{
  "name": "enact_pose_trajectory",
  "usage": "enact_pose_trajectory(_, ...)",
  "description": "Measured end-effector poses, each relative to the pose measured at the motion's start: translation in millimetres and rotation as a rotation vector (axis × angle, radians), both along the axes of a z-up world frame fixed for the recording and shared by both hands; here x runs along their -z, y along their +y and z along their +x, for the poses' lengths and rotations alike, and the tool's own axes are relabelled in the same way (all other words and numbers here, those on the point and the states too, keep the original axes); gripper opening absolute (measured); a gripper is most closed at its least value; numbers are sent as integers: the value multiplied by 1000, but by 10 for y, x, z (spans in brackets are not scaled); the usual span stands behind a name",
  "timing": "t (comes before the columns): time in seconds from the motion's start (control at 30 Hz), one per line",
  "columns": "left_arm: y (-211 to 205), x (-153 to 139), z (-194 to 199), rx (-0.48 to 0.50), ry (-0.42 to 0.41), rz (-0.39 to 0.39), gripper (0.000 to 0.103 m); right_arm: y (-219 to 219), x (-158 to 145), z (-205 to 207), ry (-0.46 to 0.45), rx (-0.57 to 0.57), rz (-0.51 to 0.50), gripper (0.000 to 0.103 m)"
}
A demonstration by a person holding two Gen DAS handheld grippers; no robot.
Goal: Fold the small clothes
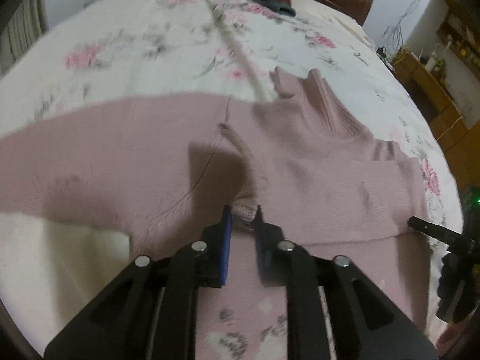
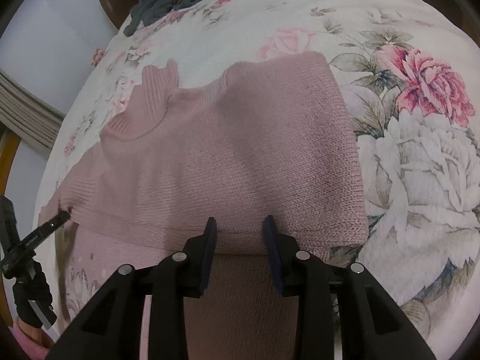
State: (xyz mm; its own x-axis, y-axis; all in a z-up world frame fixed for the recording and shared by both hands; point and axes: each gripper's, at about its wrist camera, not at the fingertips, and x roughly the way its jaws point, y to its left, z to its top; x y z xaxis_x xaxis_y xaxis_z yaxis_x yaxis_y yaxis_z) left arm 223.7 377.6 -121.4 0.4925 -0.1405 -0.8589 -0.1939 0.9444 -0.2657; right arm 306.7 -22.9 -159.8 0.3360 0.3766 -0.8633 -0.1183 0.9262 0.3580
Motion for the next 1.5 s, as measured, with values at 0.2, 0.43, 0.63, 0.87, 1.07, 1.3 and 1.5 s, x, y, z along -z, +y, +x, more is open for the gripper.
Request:
enact_pose_trajectory(0.2,274,267,-47,-19,14,-206,55,-27,15,-3,-4,-2,14,33)
enact_pose_trajectory(0.43,257,328,237,-37,11,-253,37,-31,-17,-26,-6,5,7,33)
enact_pose_trajectory(0.63,204,183,307,-34,-38,-188,6,-13,-96,-79,-28,-8,-8,35)
enact_pose_trajectory(0.87,339,460,246,-53,32,-216,11,10,-54,-65,-23,-17,-17,34)
enact_pose_trajectory(1.07,261,71,118,-58,-21,-110,27,-24,-212,-63,-8,-23,19,35)
enact_pose_trajectory(1.3,-220,-279,222,43,-121,-30,39,168,-282,-48,-11,-55,8,35)
enact_pose_trajectory(1.5,-408,166,350,76,-3,-4,39,203,-15,-14,34,-50,-3,35)
